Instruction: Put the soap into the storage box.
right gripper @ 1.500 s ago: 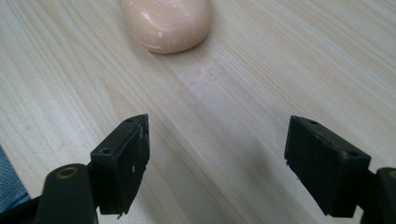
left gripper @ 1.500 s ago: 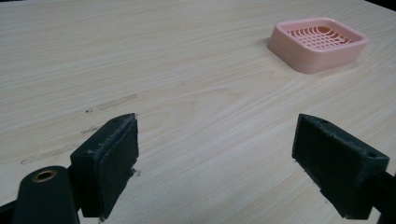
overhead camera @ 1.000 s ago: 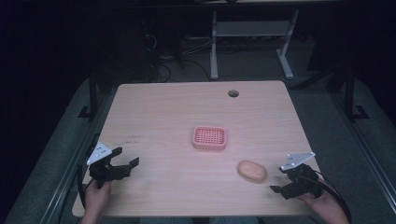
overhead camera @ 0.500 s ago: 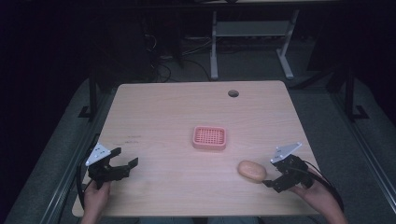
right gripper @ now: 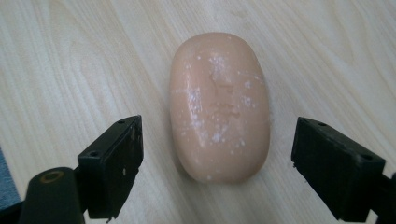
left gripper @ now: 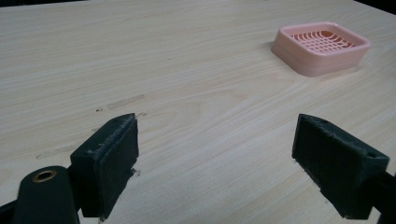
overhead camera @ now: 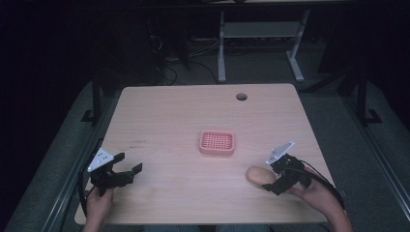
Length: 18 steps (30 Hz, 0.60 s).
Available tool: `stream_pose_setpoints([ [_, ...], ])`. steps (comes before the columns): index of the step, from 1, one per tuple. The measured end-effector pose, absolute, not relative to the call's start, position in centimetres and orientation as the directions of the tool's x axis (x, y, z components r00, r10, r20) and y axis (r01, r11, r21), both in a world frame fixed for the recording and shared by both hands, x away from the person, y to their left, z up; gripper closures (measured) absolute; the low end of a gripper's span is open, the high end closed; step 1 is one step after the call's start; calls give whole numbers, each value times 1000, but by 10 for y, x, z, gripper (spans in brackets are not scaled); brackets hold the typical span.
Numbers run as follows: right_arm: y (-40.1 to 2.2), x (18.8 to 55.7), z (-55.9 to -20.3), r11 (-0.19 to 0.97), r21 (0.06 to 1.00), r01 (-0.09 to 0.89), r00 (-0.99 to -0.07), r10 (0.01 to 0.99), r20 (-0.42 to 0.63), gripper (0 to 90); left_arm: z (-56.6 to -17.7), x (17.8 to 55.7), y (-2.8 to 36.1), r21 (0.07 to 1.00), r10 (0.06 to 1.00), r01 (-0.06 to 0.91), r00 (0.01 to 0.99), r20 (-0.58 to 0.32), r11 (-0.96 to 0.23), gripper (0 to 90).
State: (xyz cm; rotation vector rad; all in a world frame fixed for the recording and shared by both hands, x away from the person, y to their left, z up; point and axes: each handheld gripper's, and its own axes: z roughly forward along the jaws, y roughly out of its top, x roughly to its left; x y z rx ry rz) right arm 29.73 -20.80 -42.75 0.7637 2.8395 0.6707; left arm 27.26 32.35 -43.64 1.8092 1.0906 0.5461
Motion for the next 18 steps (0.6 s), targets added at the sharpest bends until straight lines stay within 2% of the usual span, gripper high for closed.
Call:
stream_pose_setpoints([
  [14,-188,308,-437,824,366,432,-883,469,-14,173,-437,273,323,876,857,449,509,-85,-179,143],
  [18,-184,312,-439,840,343,421,-890,455,-21,206,-437,273,323,876,857,448,508,-86,-178,143],
])
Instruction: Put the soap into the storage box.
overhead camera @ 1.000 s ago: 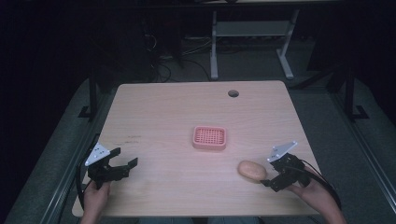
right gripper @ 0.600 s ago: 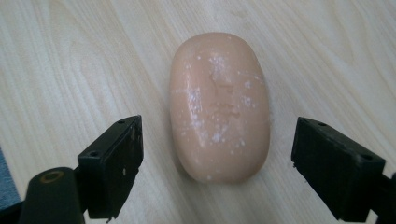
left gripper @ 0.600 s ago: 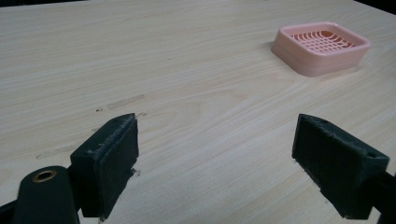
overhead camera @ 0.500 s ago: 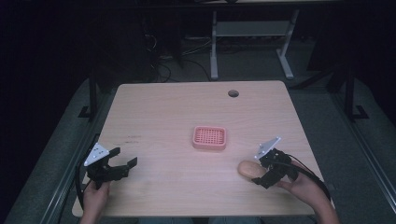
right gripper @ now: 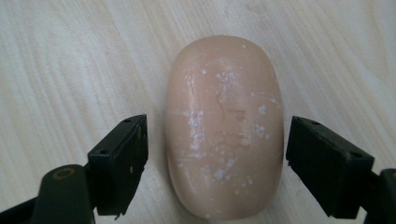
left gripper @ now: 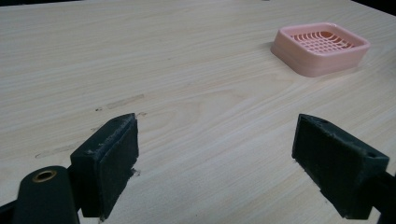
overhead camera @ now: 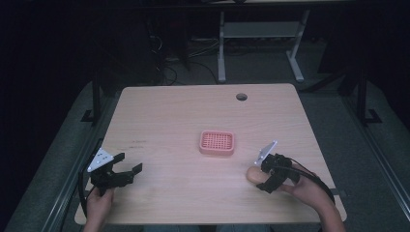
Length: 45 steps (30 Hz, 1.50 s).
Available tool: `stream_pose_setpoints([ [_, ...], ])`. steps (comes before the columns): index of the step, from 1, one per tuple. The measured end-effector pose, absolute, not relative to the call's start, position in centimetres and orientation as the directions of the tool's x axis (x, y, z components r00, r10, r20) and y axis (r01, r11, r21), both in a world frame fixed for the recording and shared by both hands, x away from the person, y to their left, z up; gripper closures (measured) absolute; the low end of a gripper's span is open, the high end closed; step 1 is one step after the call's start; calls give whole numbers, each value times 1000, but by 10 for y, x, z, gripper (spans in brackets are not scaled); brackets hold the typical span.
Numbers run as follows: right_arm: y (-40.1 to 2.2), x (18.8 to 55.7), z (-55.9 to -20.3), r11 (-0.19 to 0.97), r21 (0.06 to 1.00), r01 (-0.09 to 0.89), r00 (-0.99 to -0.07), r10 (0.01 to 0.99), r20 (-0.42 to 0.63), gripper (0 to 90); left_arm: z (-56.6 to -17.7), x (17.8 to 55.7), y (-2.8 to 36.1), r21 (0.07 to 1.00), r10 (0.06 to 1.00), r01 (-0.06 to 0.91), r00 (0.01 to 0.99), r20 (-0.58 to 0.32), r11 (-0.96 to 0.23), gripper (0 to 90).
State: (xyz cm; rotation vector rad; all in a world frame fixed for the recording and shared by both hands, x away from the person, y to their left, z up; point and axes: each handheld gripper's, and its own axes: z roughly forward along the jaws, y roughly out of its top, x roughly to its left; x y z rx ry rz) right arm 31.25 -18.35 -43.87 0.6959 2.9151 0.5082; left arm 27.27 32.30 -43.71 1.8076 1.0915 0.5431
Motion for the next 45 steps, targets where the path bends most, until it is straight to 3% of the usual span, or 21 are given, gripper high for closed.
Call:
stream_pose_setpoints([
  [17,-173,319,-441,875,272,400,-905,424,-36,308,-436,272,324,877,857,446,509,-86,-177,143],
  [45,-171,321,-442,884,256,392,-909,414,-39,318,-436,272,324,878,856,444,509,-86,-176,143],
])
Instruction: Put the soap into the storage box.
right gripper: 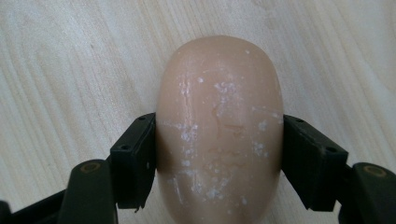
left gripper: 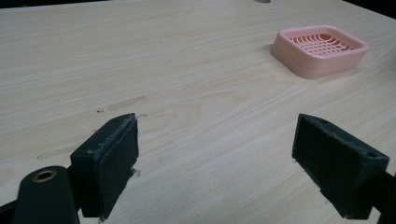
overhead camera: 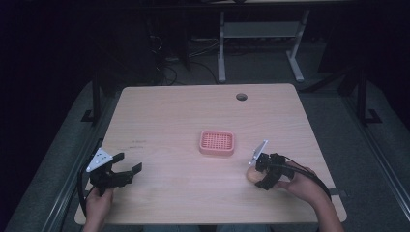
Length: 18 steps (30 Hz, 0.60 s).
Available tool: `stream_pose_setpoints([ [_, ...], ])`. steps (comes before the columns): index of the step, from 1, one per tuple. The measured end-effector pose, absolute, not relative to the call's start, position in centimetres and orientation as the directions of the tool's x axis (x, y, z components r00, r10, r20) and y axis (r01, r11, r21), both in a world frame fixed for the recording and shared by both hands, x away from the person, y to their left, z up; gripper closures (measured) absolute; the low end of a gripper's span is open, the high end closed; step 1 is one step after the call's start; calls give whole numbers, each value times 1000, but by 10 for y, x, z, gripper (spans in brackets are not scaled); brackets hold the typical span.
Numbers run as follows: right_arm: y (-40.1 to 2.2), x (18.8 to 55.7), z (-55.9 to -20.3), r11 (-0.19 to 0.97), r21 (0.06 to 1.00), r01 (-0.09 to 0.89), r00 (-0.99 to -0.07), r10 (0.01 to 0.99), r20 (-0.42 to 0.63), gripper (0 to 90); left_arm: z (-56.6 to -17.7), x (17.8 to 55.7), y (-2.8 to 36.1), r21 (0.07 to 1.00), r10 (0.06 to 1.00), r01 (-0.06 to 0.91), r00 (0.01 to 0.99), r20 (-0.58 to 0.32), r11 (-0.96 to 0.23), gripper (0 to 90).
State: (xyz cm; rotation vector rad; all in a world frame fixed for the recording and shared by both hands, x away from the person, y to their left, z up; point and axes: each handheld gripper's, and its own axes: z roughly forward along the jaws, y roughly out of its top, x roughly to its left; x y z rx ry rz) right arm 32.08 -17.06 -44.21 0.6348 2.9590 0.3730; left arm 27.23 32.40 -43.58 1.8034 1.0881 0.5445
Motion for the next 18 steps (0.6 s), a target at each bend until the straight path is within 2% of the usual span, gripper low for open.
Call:
stream_pose_setpoints([
  [6,-169,320,-441,903,251,350,-926,374,-55,322,-436,272,324,879,856,443,509,-86,-175,143],
  [18,-162,326,-419,897,307,318,-930,358,-83,323,-435,272,324,880,857,442,509,-85,-176,143],
])
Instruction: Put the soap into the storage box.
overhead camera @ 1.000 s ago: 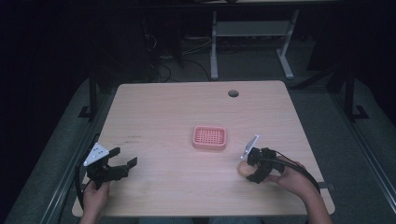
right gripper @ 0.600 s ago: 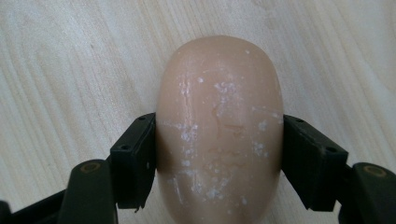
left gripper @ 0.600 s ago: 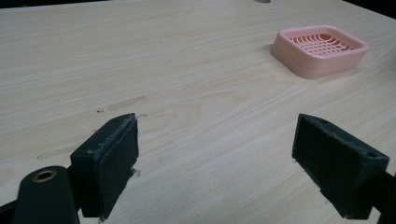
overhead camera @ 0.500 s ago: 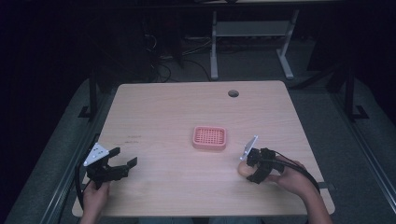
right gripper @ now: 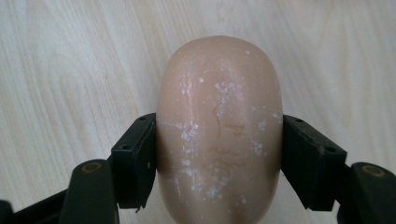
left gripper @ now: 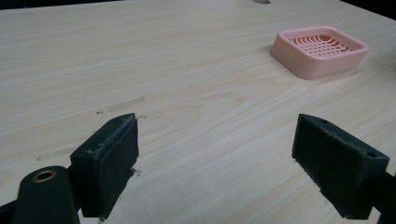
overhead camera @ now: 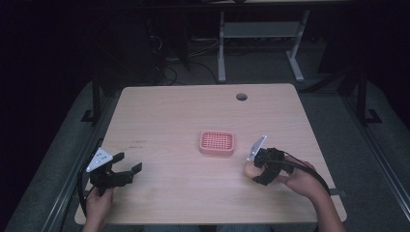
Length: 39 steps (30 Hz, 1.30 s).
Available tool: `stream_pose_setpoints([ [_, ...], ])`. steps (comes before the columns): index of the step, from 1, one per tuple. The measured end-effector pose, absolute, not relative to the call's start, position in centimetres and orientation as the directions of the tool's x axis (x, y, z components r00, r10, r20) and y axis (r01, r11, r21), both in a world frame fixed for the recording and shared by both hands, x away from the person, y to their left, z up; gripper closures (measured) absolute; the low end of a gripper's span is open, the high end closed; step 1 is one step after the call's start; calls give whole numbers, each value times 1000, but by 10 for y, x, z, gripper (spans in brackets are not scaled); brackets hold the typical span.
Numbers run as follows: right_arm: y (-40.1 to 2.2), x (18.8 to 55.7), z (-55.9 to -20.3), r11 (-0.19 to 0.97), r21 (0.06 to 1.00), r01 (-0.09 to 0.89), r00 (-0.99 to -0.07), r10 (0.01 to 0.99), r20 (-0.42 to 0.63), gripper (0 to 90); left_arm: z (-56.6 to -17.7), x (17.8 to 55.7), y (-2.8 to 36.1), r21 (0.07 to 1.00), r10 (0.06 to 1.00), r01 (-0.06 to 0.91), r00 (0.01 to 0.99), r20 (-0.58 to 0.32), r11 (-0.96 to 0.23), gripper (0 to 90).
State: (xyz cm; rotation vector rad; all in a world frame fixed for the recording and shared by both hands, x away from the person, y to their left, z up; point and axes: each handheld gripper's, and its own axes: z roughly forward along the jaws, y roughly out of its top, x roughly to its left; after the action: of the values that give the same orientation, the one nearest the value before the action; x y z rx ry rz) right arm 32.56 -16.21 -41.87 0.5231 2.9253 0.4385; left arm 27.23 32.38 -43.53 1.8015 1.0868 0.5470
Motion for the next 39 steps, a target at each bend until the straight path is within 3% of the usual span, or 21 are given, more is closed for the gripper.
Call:
stream_pose_setpoints([
  [39,-137,367,-397,871,386,304,-937,347,-45,323,-436,273,322,880,853,444,514,-93,-171,143],
])
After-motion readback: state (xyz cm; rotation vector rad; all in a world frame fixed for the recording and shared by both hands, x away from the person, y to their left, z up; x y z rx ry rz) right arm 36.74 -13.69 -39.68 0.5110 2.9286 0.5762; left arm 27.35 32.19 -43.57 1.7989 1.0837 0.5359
